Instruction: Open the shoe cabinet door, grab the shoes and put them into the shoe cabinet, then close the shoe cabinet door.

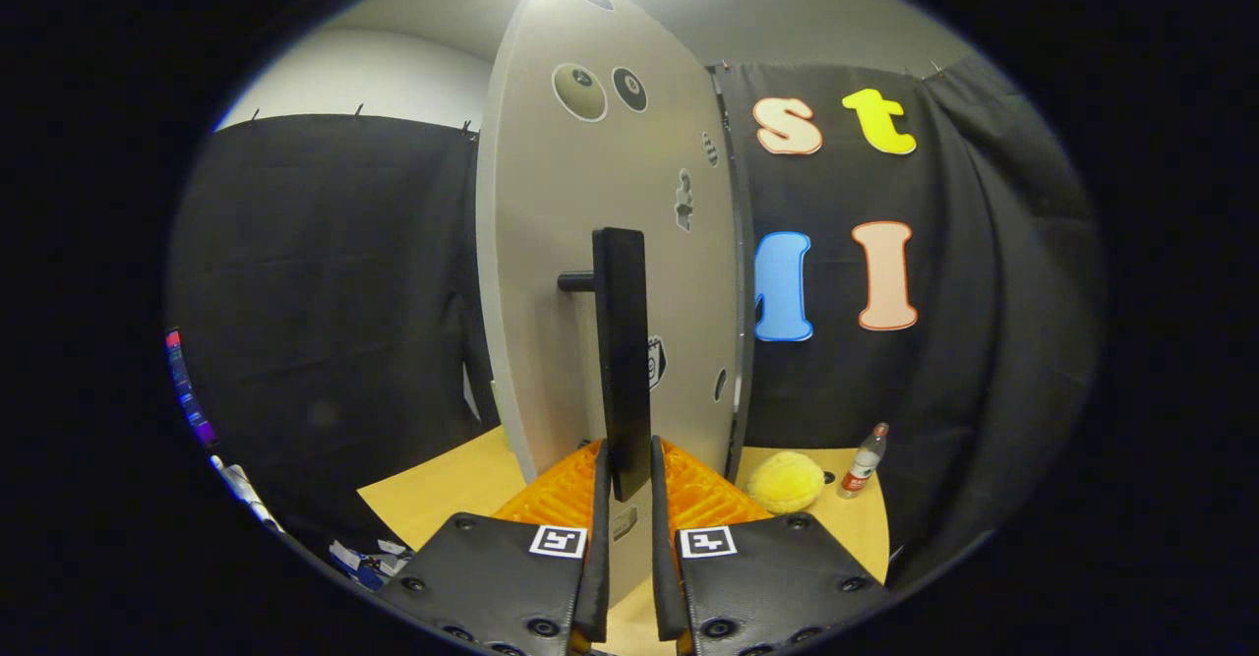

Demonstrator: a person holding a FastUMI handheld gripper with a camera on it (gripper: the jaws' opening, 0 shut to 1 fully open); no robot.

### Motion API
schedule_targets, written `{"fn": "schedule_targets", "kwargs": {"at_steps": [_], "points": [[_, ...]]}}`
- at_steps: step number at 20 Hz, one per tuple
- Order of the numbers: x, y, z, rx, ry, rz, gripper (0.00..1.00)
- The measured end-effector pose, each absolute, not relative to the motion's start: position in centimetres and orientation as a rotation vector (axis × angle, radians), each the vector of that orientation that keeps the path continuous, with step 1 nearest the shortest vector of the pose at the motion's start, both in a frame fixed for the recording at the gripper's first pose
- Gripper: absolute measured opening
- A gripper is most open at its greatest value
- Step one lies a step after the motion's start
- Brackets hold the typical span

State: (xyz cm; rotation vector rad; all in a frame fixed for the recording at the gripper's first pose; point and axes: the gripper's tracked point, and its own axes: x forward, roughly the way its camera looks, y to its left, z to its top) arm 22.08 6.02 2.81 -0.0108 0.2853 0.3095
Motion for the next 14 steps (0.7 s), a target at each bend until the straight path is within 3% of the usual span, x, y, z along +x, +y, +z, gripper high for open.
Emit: {"fn": "schedule_targets", "kwargs": {"at_steps": [7, 9, 11, 14], "points": [[21.8, 2.8, 3.4, 0.044, 0.273, 0.112, 0.21], [21.2, 3.0, 3.9, 0.088, 0.265, 0.126, 0.14], [21.1, 2.6, 4.4, 0.098, 0.255, 0.111, 0.15], [20.4, 2.2, 6.1, 0.065, 0.206, 0.091, 0.42]]}}
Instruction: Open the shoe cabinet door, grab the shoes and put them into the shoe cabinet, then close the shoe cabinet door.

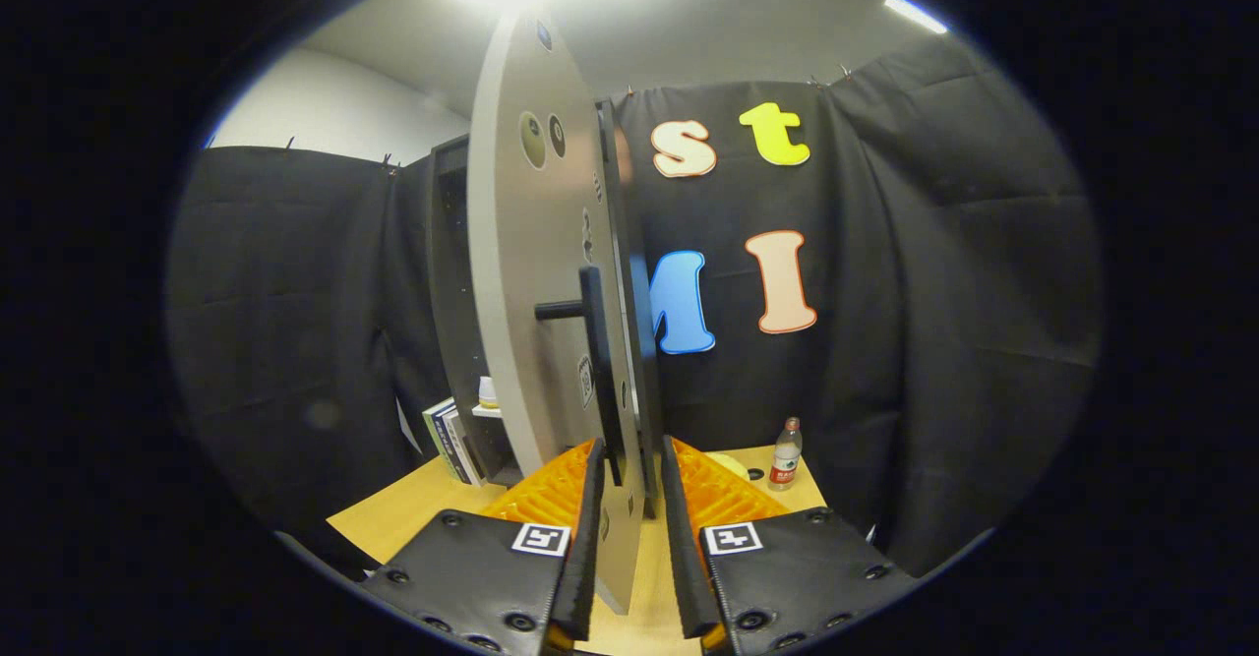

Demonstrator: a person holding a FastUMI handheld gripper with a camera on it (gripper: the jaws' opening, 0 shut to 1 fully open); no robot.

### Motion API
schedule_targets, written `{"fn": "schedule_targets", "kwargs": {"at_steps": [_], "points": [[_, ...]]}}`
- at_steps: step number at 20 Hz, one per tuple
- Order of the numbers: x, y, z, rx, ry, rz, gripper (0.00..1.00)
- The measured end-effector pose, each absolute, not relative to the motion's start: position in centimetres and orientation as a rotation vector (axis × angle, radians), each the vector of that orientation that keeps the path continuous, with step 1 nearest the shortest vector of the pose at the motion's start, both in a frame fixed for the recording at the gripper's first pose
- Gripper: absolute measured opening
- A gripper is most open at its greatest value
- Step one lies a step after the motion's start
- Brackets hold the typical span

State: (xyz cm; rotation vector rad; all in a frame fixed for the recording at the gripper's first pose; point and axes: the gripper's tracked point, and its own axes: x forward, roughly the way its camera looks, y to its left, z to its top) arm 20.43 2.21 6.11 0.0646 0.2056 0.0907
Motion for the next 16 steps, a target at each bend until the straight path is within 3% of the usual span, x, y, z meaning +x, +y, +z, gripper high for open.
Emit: {"fn": "schedule_targets", "kwargs": {"at_steps": [5, 9, 16], "points": [[17.2, 8.4, 9.1, 0.069, 0.119, 0.217, 0.92], [17.0, 12.8, 7.0, 0.012, 0.113, 0.259, 0.97], [19.6, 17.9, -4.0, -0.01, 0.292, 0.294, 0.98]]}}
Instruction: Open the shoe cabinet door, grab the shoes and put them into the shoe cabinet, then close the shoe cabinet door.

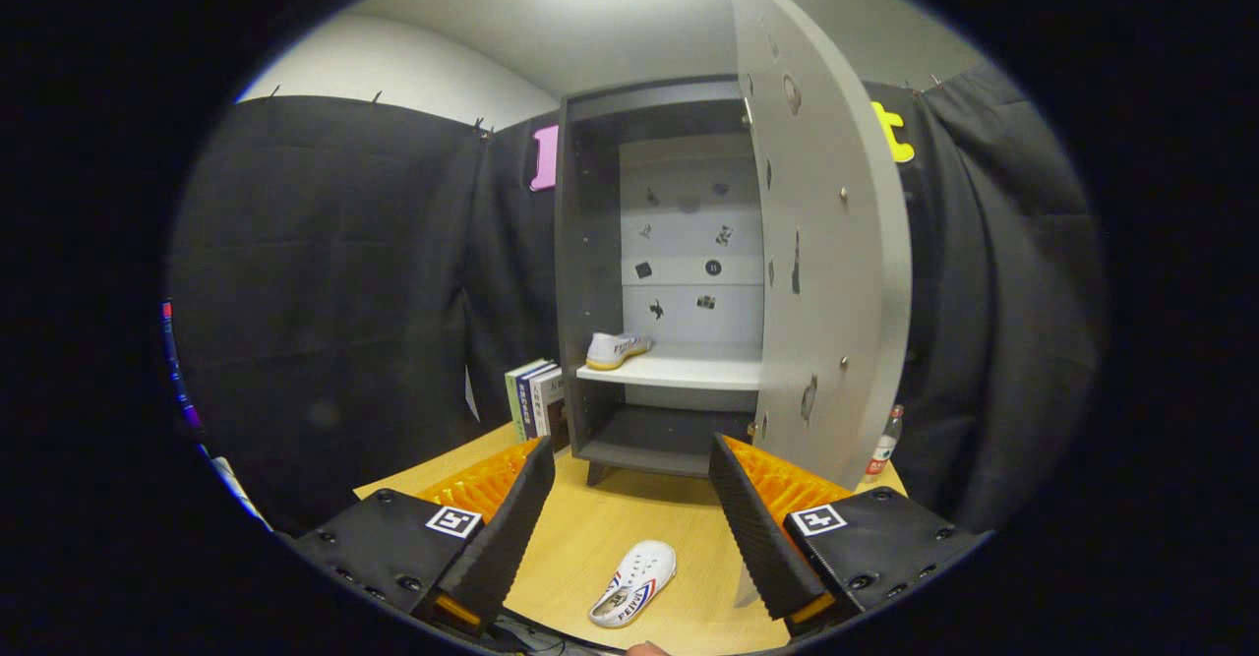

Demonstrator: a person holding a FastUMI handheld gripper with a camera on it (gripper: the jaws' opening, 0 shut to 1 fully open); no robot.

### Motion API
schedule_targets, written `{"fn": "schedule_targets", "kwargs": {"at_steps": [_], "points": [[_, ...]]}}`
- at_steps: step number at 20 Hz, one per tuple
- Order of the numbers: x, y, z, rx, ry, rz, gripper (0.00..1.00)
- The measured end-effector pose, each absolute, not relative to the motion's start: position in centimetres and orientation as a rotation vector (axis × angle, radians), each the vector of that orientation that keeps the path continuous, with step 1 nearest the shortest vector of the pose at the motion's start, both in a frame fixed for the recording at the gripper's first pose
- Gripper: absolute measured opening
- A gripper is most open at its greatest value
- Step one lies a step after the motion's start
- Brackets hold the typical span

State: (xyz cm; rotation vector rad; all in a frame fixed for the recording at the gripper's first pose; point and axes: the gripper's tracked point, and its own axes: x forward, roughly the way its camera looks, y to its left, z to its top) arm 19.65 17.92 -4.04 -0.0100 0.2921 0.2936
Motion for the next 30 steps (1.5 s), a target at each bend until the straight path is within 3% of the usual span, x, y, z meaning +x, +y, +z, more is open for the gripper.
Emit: {"fn": "schedule_targets", "kwargs": {"at_steps": [14, 25, 30], "points": [[23.8, 21.1, -26.5, -0.109, 0.715, 0.275, 0.98], [23.1, 22.2, -38.6, -0.159, 1.029, 0.266, 0.99], [22.7, 22.7, -41.0, -0.201, 1.092, 0.276, 0.88]]}}
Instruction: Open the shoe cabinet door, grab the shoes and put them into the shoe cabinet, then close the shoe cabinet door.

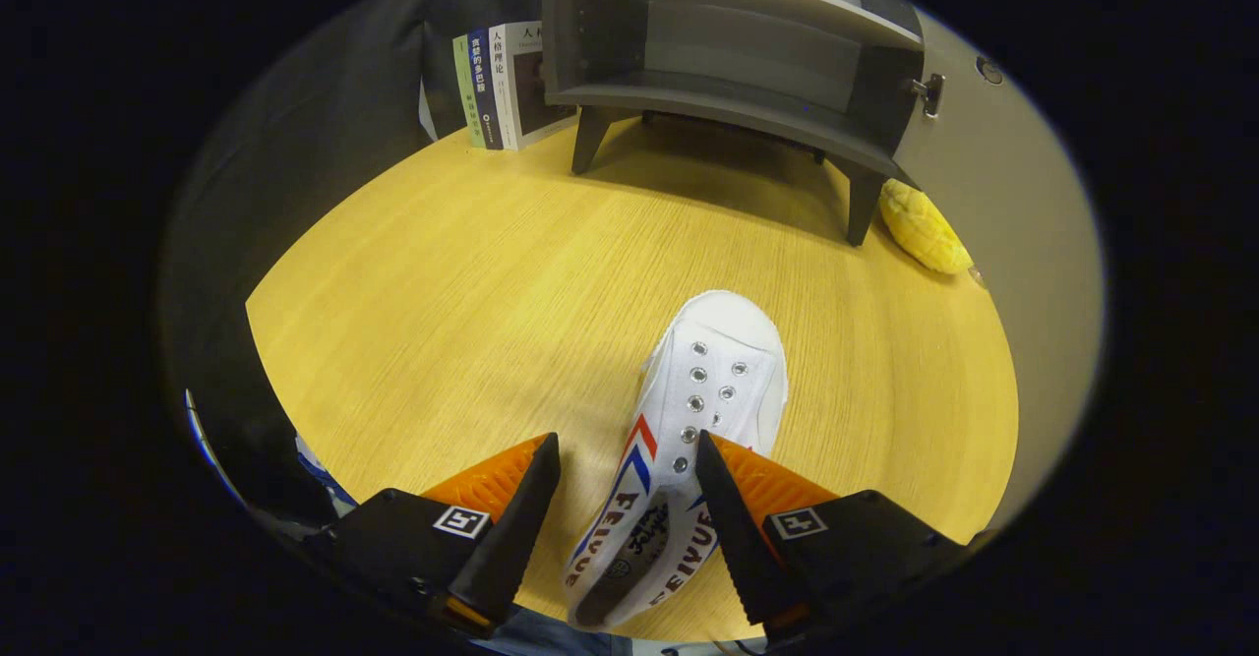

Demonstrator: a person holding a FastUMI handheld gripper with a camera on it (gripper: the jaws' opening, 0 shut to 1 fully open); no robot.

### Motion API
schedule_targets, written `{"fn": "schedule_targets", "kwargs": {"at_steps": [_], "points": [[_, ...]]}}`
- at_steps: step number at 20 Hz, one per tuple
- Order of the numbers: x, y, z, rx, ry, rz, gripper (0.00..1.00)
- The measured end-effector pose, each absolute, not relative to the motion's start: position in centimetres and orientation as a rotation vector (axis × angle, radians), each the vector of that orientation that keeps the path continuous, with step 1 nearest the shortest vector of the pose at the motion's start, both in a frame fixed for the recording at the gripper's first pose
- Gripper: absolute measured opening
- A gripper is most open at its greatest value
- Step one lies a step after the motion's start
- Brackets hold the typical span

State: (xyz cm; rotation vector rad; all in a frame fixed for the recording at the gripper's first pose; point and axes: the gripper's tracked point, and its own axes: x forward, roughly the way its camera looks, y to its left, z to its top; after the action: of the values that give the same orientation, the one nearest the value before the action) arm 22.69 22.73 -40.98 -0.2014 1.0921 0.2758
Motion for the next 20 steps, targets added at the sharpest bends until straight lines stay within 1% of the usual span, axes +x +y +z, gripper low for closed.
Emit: {"fn": "schedule_targets", "kwargs": {"at_steps": [2, 4, 7, 9, 10, 11, 12, 13, 16, 20], "points": [[22.8, 22.8, -41.3, -0.262, 1.086, 0.289, 0.84], [23.3, 21.7, -41.5, -0.341, 1.057, 0.248, 0.73], [23.2, 21.7, -41.6, -0.332, 1.057, 0.272, 0.46], [23.0, 21.4, -41.7, -0.233, 1.098, 0.237, 0.33], [22.9, 21.7, -41.8, -0.173, 1.112, 0.226, 0.22], [22.8, 21.7, -41.5, -0.135, 1.13, 0.223, 0.21], [22.7, 21.6, -41.3, -0.11, 1.123, 0.213, 0.09], [22.8, 21.7, -41.7, -0.113, 1.121, 0.232, 0.03], [23.1, 21.8, -41.1, -0.099, 1.074, 0.251, 0.01], [23.3, 22.6, -38.9, 0.043, 1.075, 0.28, 0.01]]}}
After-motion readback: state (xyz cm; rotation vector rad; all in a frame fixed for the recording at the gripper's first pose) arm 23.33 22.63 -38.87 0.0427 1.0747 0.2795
